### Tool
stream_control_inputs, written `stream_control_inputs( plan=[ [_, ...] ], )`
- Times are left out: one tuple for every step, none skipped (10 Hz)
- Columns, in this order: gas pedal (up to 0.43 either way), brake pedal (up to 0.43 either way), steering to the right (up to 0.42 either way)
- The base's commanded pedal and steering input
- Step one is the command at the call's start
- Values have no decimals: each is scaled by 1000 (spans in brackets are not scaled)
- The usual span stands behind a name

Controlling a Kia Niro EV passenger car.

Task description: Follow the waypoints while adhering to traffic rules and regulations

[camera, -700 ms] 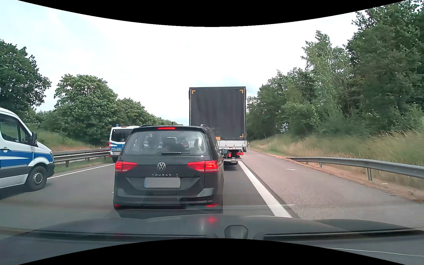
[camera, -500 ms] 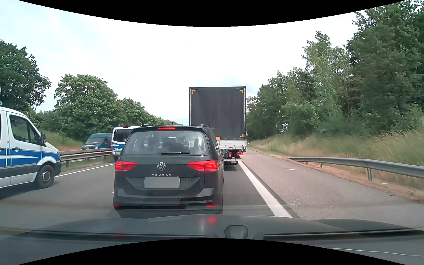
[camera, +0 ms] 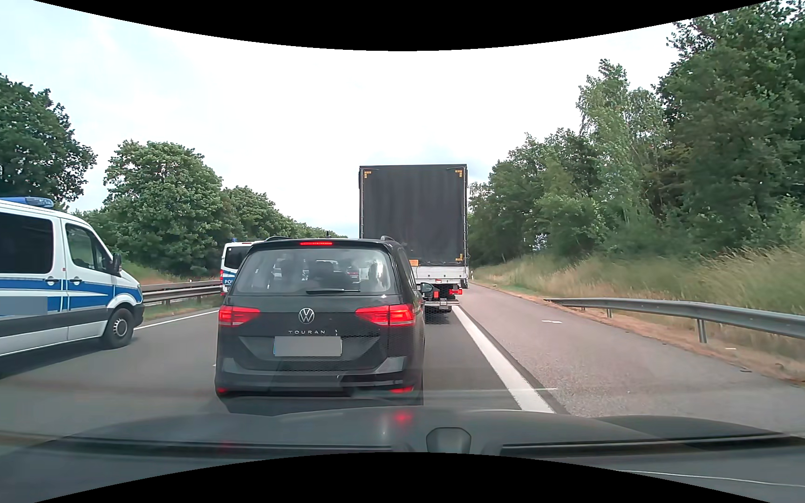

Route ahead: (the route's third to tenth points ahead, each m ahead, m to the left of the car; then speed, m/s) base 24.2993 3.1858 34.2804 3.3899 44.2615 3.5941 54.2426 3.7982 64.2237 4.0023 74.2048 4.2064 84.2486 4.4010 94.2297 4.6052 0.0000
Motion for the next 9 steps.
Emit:
stream_control_inputs(
  plan=[
    [0,232,-14],
    [0,232,-14],
    [0,232,-14],
    [0,232,-14],
    [0,232,-14],
    [0,232,-14],
    [0,226,-14],
    [0,232,-14],
    [0,232,-14]
  ],
)
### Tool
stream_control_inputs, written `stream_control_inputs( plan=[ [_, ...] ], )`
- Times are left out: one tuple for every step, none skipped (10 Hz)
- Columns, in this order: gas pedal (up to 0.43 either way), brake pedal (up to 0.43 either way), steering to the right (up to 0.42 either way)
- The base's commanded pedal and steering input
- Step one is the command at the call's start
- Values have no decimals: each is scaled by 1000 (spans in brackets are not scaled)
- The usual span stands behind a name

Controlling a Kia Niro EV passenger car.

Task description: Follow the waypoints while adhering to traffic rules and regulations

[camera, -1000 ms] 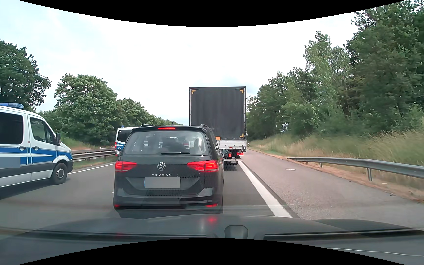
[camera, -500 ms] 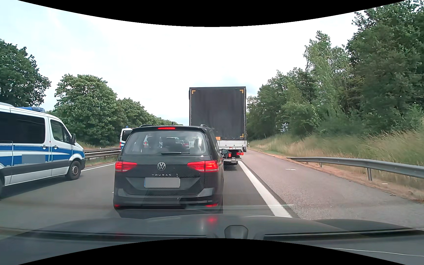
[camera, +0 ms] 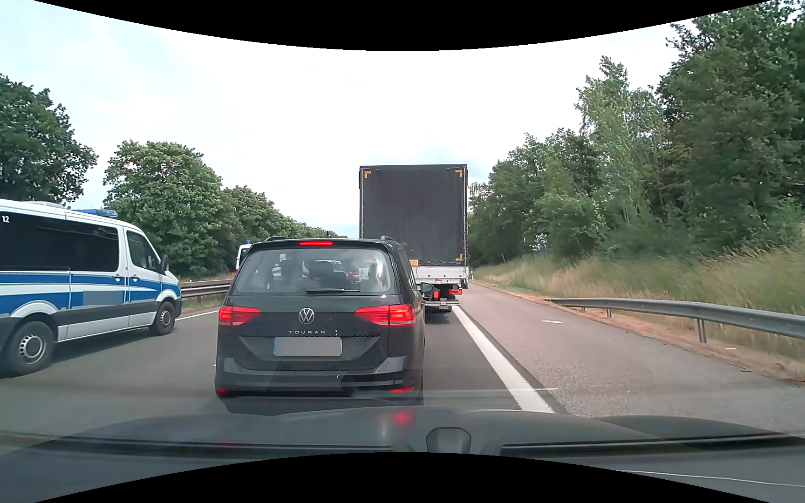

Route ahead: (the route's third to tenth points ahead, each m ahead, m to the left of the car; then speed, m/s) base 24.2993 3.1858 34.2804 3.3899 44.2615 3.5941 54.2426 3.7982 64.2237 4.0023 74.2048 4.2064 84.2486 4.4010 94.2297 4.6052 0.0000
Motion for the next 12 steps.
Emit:
stream_control_inputs(
  plan=[
    [0,232,-14],
    [0,232,-14],
    [0,232,-14],
    [0,232,-14],
    [0,232,-14],
    [0,232,-14],
    [0,232,-14],
    [0,232,-14],
    [0,226,-14],
    [0,232,-14],
    [0,232,-14],
    [0,232,-14]
  ],
)
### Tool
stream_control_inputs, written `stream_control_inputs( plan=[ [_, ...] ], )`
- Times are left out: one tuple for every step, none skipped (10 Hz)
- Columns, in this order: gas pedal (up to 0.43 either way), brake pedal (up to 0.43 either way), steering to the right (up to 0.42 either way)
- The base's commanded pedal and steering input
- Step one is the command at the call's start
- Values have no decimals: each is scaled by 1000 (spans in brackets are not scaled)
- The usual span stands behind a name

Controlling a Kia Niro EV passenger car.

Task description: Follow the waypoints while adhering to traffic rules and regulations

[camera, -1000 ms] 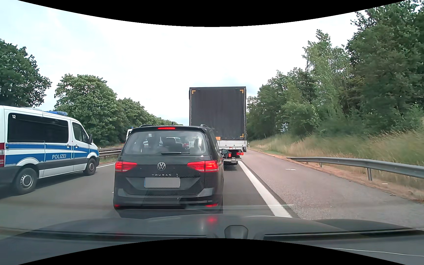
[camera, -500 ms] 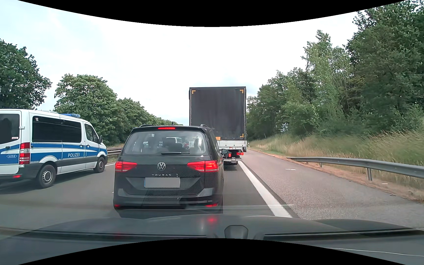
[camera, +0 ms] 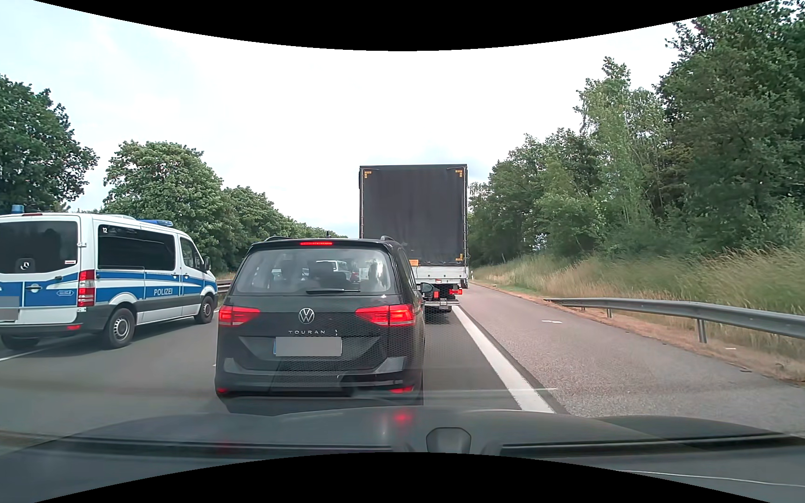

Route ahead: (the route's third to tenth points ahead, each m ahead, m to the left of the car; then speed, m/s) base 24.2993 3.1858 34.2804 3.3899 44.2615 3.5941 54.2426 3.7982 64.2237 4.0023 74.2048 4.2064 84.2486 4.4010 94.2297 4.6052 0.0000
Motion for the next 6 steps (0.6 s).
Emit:
stream_control_inputs(
  plan=[
    [0,232,-14],
    [0,232,-14],
    [0,232,-14],
    [0,226,-14],
    [0,232,-14],
    [0,232,-14]
  ],
)
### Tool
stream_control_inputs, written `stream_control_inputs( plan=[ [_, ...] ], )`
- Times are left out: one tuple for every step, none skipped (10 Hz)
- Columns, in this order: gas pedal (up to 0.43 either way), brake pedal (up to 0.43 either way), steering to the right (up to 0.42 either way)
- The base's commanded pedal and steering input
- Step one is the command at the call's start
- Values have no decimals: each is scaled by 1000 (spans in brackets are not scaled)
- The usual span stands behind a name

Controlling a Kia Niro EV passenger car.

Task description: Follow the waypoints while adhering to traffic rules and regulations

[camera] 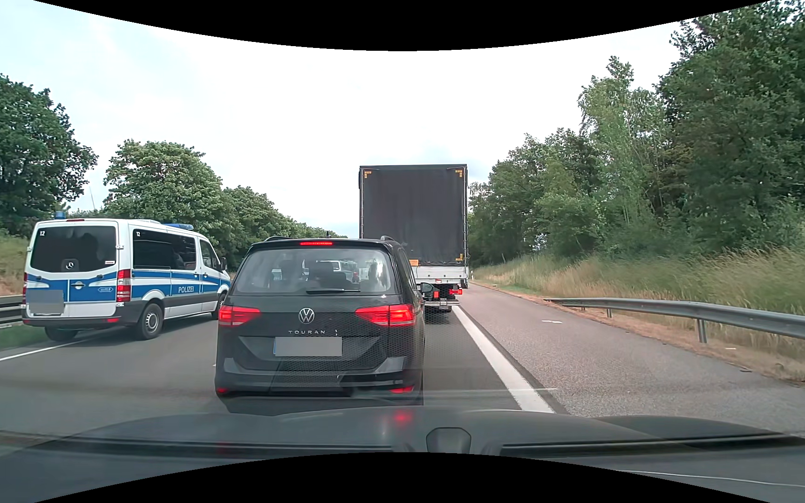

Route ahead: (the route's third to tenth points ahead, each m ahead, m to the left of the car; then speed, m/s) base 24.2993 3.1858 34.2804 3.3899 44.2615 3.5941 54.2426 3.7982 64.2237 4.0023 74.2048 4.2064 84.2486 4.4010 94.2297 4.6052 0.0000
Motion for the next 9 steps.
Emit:
stream_control_inputs(
  plan=[
    [0,232,-14],
    [0,232,-14],
    [0,232,-14],
    [0,232,-14],
    [0,232,-14],
    [0,232,-14],
    [0,232,-14],
    [0,232,-14],
    [0,232,-14]
  ],
)
